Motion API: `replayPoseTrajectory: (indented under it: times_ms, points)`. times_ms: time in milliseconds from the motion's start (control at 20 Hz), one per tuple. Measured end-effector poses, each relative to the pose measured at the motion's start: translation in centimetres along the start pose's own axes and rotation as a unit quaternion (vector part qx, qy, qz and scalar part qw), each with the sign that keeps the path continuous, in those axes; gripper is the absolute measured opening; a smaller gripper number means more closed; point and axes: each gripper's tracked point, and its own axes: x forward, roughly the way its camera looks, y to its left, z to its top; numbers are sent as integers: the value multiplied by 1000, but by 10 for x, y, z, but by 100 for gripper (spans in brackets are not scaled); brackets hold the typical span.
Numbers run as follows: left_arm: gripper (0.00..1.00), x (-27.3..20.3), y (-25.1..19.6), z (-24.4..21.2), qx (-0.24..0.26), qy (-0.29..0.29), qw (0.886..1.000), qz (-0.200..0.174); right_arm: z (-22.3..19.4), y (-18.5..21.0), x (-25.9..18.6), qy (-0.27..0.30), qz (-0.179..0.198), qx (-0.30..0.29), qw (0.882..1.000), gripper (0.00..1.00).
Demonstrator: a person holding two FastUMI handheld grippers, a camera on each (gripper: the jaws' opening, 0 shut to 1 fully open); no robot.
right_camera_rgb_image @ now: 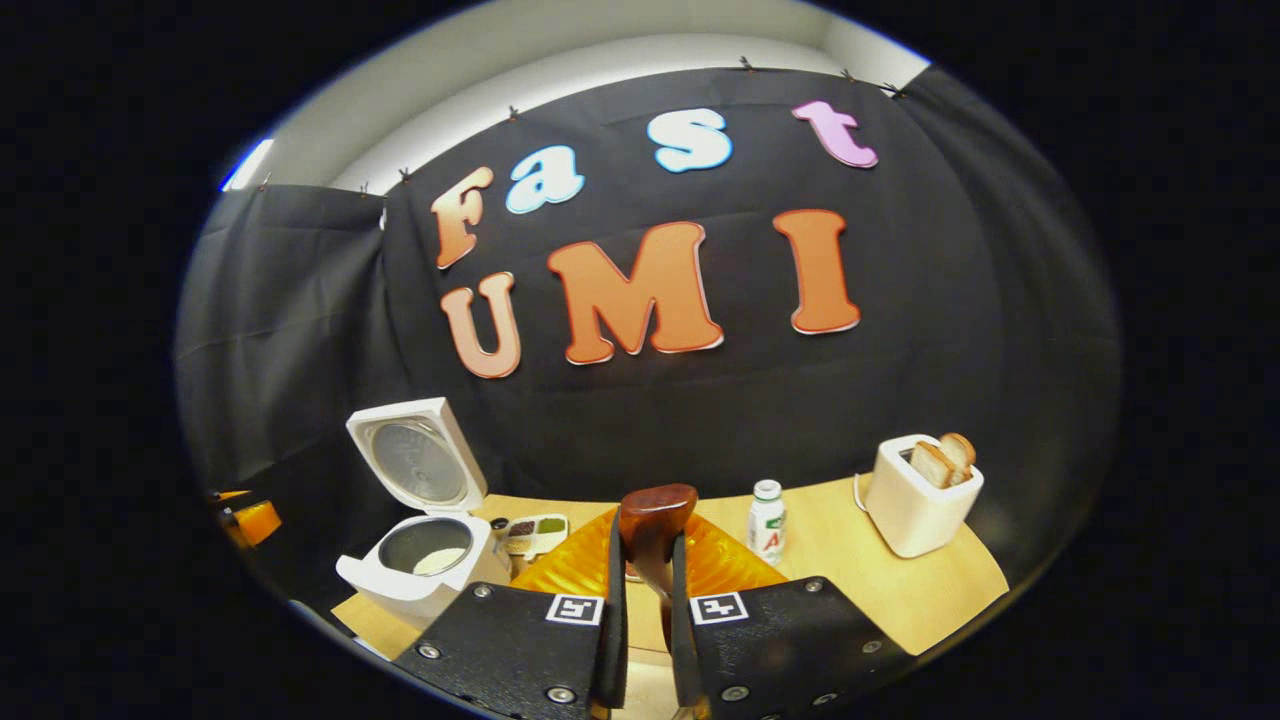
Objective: Close the left gripper, press the button to open the rice cooker; take a wooden spoon from the chopstick holder with the right hand, scoop a spoonful of rice and pour it into the rice cooker, then put the wooden spoon back into the chopstick holder.
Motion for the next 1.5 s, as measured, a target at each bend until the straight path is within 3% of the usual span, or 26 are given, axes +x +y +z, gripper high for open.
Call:
replayPoseTrajectory:
  times_ms: [100, 150, 250, 500, 1100, 1300, 1400, 1500]
  points:
    - [85, 5, -5, 3, 0, -1, 1000, -3, -10, -21, -12, 11, -24, 7, 1000, 18]
    - [92, 4, -5, 6, -2, -3, 1000, 0, -16, -31, -17, 15, -36, 12, 999, 19]
    - [94, 8, -4, 10, -5, -5, 1000, 6, -27, -49, -27, 25, -59, 26, 998, 19]
    - [95, 16, 5, 21, -4, -10, 1000, 28, -63, -84, -44, 49, -104, 71, 991, 19]
    - [94, 32, 24, 61, 17, -41, 997, 59, -145, -121, -40, 74, -139, 196, 968, 26]
    - [94, 40, 35, 81, 20, -57, 996, 70, -152, -124, -43, 70, -136, 233, 961, 30]
    - [94, 44, 40, 92, 21, -68, 995, 75, -169, -125, -41, 108, -135, 236, 956, 43]
    - [96, 50, 41, 103, 19, -77, 994, 74, -168, -130, -49, 112, -143, 224, 958, 71]
